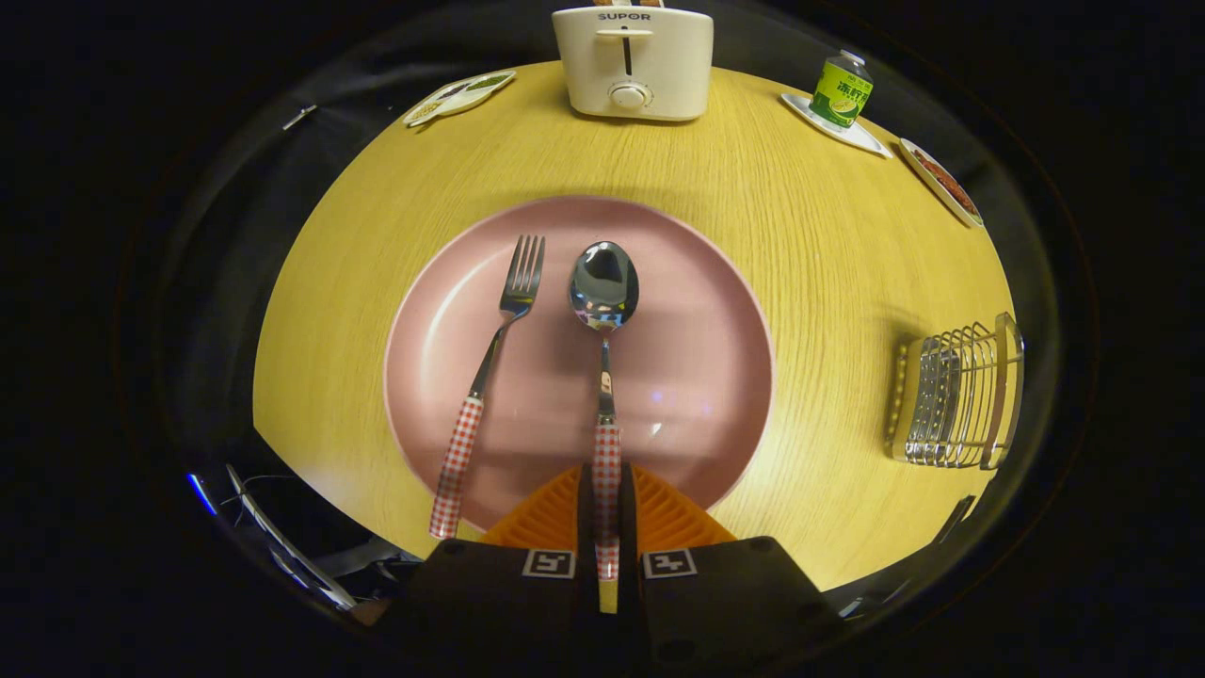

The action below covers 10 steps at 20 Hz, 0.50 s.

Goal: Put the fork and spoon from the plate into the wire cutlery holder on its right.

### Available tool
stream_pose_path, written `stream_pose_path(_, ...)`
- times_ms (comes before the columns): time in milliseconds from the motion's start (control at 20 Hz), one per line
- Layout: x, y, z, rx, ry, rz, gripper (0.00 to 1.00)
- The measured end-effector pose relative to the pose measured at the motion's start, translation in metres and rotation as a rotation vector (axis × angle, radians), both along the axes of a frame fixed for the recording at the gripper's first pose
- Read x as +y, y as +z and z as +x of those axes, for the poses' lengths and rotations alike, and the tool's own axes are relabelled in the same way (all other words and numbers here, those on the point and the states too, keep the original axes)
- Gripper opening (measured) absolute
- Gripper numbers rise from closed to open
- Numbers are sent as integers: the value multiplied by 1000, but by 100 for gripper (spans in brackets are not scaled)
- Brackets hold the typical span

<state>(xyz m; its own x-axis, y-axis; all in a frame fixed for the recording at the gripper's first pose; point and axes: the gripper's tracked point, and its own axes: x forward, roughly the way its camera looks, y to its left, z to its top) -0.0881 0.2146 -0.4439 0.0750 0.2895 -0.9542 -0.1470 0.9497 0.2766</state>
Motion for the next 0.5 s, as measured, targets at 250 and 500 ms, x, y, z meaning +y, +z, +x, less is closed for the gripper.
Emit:
stream_pose_path(250, -8, 30, 10, -58, 15, 84, 11)
stream_pose_path(500, -43, 87, 24, -166, 77, 125, 11)
